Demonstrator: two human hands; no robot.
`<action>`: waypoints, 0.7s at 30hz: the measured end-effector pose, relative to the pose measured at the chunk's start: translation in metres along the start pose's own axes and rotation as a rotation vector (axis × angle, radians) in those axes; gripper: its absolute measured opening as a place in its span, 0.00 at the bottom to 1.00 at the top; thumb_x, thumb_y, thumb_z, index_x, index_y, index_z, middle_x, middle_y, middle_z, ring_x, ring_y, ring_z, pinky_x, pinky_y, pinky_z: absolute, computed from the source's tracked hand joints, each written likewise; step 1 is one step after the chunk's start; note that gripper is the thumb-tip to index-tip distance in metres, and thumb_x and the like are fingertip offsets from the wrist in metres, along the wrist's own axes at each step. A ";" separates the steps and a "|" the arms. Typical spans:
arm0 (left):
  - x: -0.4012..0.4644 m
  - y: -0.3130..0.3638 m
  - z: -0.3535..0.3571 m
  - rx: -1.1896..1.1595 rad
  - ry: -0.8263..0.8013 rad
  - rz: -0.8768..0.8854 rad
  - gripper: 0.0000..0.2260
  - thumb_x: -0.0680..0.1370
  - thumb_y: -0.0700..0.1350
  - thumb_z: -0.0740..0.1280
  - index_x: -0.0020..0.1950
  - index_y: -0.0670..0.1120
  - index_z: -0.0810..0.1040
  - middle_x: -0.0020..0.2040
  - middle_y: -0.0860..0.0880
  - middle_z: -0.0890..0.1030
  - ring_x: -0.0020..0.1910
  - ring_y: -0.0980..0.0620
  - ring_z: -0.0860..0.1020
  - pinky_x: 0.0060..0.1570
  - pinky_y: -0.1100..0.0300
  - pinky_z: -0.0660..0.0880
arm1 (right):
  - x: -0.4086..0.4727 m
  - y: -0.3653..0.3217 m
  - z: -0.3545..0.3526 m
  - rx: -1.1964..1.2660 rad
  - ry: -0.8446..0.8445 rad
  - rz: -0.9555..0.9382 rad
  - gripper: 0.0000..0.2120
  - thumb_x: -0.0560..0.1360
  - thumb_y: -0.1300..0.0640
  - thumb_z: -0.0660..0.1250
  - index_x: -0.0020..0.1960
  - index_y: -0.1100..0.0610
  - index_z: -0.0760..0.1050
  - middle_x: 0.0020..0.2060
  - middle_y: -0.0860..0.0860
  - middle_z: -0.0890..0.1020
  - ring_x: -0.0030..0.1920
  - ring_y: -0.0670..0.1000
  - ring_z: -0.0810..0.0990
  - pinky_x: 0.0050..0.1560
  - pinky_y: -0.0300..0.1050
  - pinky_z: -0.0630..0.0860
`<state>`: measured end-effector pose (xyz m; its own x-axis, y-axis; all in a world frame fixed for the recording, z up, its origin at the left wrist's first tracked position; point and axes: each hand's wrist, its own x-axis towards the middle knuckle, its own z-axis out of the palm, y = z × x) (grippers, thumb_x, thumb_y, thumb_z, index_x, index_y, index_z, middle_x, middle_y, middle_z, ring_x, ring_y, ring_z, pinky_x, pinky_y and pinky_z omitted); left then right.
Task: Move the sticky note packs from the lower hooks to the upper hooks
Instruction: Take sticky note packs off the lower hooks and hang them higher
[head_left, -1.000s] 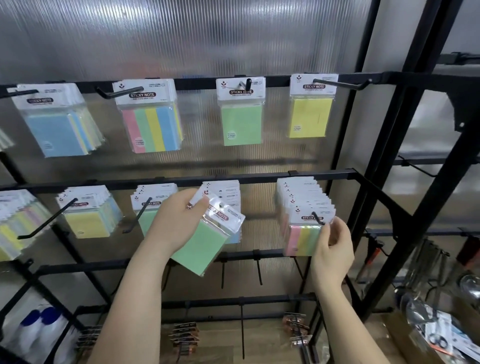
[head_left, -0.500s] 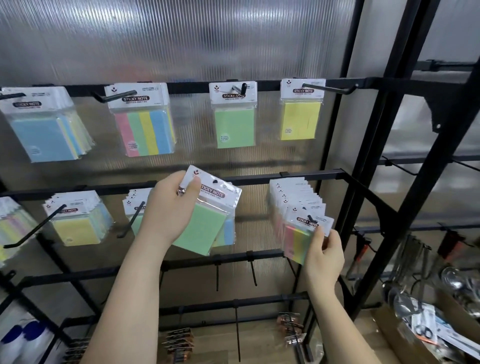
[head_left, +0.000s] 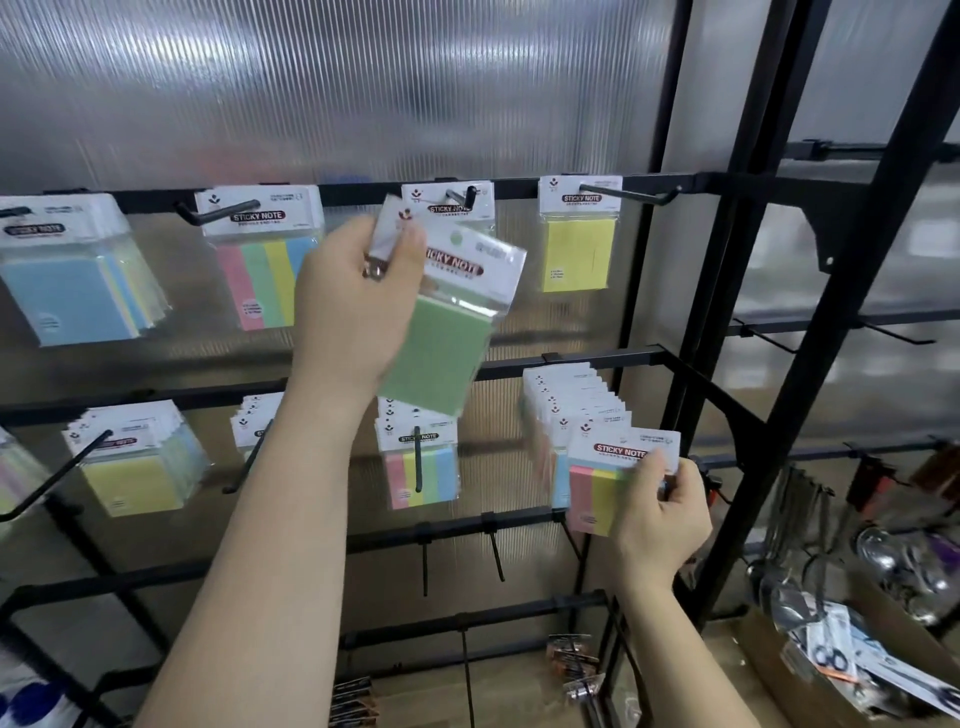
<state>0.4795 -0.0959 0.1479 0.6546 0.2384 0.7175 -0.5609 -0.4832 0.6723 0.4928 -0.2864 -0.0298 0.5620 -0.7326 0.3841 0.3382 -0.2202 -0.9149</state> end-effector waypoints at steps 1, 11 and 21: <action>0.005 0.007 0.002 -0.006 0.020 0.013 0.10 0.79 0.47 0.64 0.37 0.54 0.74 0.36 0.57 0.78 0.34 0.64 0.76 0.36 0.63 0.72 | 0.000 -0.001 0.001 0.004 -0.001 -0.010 0.15 0.70 0.40 0.53 0.31 0.49 0.63 0.27 0.45 0.69 0.30 0.38 0.71 0.32 0.33 0.64; 0.039 0.010 0.029 -0.005 0.154 -0.010 0.18 0.71 0.55 0.70 0.45 0.38 0.81 0.41 0.48 0.83 0.40 0.49 0.80 0.38 0.53 0.75 | -0.004 -0.012 -0.001 0.061 -0.027 -0.059 0.15 0.75 0.50 0.57 0.31 0.51 0.63 0.27 0.45 0.69 0.28 0.37 0.71 0.30 0.29 0.64; 0.034 0.001 0.035 -0.062 0.173 -0.070 0.16 0.74 0.53 0.70 0.40 0.39 0.78 0.33 0.54 0.77 0.32 0.56 0.72 0.33 0.61 0.67 | -0.009 -0.023 0.000 0.112 -0.044 -0.051 0.16 0.72 0.47 0.57 0.29 0.52 0.60 0.25 0.44 0.65 0.26 0.37 0.68 0.28 0.28 0.63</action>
<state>0.5187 -0.1180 0.1668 0.5990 0.4131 0.6860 -0.5507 -0.4093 0.7274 0.4802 -0.2746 -0.0117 0.5736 -0.6929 0.4369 0.4477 -0.1814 -0.8756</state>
